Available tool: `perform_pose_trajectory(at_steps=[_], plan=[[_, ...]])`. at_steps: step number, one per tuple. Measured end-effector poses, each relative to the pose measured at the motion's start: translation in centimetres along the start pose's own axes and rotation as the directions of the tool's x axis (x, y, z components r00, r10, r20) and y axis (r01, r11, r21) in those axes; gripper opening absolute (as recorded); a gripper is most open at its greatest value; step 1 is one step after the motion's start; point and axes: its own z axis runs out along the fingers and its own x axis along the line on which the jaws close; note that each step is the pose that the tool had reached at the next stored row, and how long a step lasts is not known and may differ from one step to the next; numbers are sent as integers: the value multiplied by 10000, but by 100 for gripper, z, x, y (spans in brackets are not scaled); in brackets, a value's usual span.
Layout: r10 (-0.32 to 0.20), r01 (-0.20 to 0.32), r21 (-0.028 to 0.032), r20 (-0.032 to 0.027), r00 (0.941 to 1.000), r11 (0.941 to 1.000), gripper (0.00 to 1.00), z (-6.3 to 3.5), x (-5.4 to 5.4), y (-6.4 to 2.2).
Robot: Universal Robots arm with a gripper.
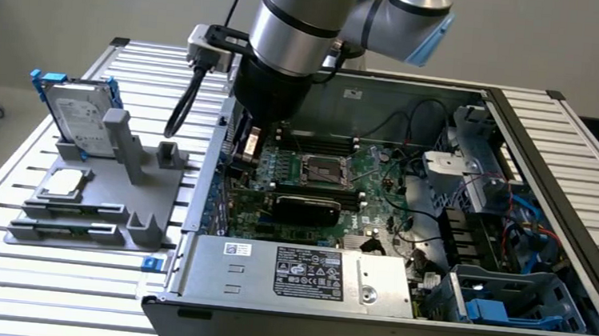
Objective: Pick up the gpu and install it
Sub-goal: 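Press down on the gpu until it lock into place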
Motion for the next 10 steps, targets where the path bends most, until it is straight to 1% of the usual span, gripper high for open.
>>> perform_pose_trajectory(at_steps=[5, 7, 10], plan=[[9, -9, -16, 13, 10000, 10000, 11, -1, -1, 0], [9, -8, -21, 25, 10000, 10000, 11, -18, 0, 3], [10, -10, -24, 10, 10000, 10000, 11, -63, 3, -3]])
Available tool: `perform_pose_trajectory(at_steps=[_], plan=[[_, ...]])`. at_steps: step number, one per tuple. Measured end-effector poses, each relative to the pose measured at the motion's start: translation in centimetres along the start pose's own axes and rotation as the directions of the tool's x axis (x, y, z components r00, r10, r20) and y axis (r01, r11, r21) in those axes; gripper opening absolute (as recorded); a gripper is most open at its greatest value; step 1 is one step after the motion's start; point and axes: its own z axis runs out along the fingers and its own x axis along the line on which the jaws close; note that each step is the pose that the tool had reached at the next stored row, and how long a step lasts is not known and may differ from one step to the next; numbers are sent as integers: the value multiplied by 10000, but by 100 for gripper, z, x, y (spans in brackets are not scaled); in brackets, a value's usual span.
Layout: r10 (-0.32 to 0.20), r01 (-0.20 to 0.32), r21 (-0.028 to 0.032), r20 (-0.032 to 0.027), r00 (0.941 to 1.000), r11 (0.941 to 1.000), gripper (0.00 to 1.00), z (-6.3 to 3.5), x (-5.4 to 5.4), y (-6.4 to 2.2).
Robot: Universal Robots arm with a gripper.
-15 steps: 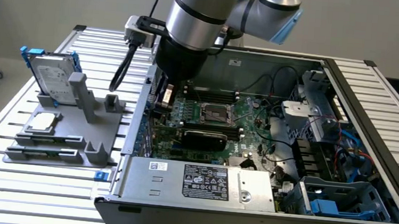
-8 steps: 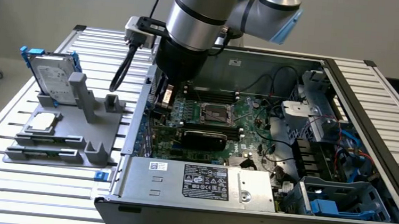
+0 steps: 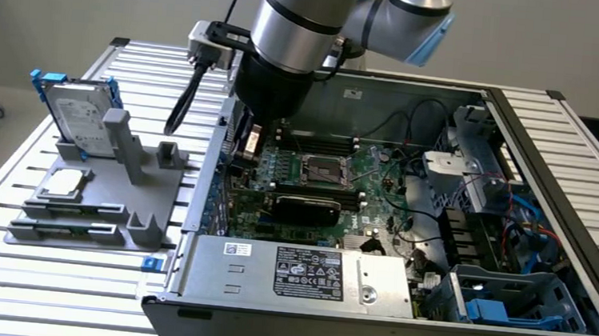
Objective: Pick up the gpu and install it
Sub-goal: 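Press down on the gpu until it lock into place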
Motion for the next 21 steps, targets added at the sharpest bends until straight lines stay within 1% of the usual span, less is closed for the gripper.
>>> perform_pose_trajectory(at_steps=[3, 5, 8, 9, 10, 11, 12, 13, 14, 15, 18, 21], plan=[[1, -1, -1, 1, 10000, 10000, 11, -36, 1, -28], [0, 0, -2, 2, 10000, 10000, 11, -54, 2, -65], [-8, 8, -1, 22, 10000, 10000, 11, -77, 2, -132], [-13, 13, 9, 35, 10000, 10000, 11, -83, 2, -150], [-23, 22, 37, 60, 10000, 10000, 11, -88, 2, -168], [-34, 34, 82, 83, 10000, 10000, 11, -92, 2, -183], [-48, 46, 151, 103, 9999, 9999, 11, -95, 2, -195], [-61, 59, 233, 118, 9999, 9997, 11, -98, 2, -204], [-75, 70, 335, 131, 9999, 9994, 11, -101, 2, -210], [-92, 86, 462, 147, 9998, 9989, 11, -103, 2, -218], [-135, 120, 816, 184, 9997, 9966, 11, -109, 2, -237], [-167, 143, 1168, 201, 9997, 9931, 11, -116, 3, -261]])
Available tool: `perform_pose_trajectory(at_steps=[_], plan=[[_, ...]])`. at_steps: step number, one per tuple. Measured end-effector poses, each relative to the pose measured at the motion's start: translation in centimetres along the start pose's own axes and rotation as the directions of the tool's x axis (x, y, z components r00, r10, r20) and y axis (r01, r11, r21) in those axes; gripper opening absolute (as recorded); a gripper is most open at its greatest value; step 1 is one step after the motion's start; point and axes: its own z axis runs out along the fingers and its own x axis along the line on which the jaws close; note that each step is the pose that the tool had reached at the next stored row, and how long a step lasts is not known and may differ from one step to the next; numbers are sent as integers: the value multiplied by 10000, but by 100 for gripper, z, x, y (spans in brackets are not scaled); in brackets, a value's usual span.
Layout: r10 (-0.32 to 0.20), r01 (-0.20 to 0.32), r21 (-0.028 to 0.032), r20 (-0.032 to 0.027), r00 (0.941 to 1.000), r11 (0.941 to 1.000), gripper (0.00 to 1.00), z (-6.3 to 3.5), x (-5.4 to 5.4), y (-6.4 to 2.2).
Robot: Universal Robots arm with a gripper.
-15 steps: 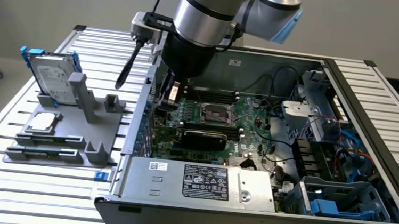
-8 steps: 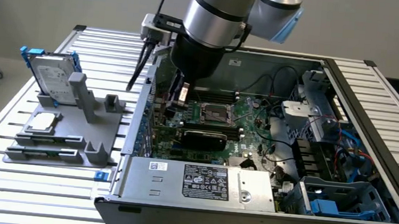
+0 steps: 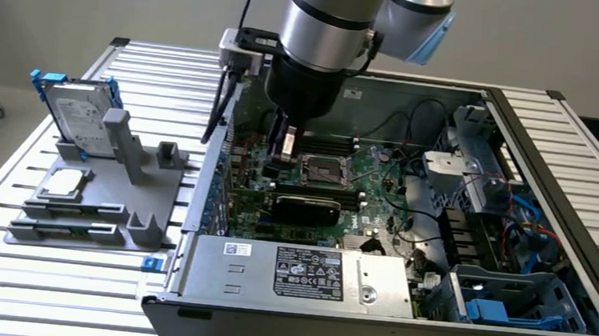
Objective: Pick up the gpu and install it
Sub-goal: 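Press down on the gpu until it lock into place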
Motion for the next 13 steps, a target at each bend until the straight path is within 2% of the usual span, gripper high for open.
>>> perform_pose_trajectory(at_steps=[5, 7, 8, 9, 13], plan=[[-40, 39, 592, 13, 10000, 9982, 11, -9, 1, -47], [-51, 49, 813, 23, 10000, 9967, 11, -12, 3, -66], [-53, 50, 891, 32, 10000, 9960, 11, -12, 4, -72], [-61, 54, 904, 69, 10000, 9959, 11, -14, 7, -76], [-46, 39, 888, 83, 10000, 9960, 11, -16, 9, -84]])
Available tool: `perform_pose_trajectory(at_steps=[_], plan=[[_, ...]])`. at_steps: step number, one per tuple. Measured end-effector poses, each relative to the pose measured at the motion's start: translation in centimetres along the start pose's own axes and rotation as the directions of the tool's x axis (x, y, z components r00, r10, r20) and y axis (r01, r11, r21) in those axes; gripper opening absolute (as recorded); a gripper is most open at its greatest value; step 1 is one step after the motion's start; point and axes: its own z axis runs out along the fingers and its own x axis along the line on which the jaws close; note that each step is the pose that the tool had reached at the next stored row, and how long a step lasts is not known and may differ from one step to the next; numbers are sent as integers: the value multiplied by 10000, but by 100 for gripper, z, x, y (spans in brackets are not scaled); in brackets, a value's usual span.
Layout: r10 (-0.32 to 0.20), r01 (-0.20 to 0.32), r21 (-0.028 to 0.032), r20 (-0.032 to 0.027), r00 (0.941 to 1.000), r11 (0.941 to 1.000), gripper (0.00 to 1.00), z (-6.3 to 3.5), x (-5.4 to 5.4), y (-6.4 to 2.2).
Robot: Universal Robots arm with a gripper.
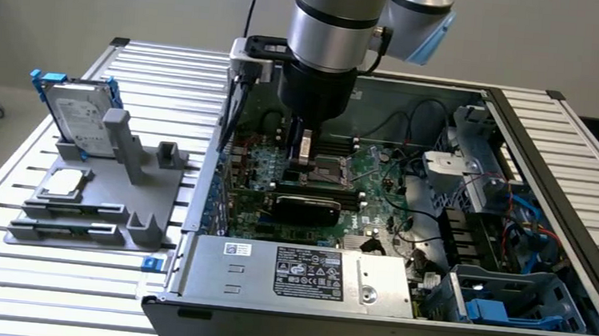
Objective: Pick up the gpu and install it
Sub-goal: 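Press down on the gpu until it lock into place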
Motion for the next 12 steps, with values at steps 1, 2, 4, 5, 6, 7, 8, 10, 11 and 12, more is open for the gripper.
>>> perform_pose_trajectory(at_steps=[1, 2, 4, 5, 6, 7, 8, 10, 11, 12], plan=[[5, -5, -1, 2, 10000, 10000, 11, -1, 0, 0], [9, -9, -1, 5, 10000, 10000, 11, -1, 0, 0], [19, -19, -1, 10, 10000, 10000, 11, -1, 0, 0], [24, -24, 0, 13, 10000, 10000, 11, -1, 0, 0], [30, -30, 0, 16, 10000, 10000, 11, -2, 0, 0], [34, -34, 0, 19, 10000, 10000, 11, -2, 0, 0], [40, -40, -1, 20, 10000, 10000, 11, -2, 0, 0], [50, -50, -1, 26, 10000, 10000, 11, -3, 0, 0], [55, -55, -1, 28, 10000, 10000, 11, -3, 0, 0], [60, -60, -1, 30, 10000, 10000, 11, -4, 0, 0]])
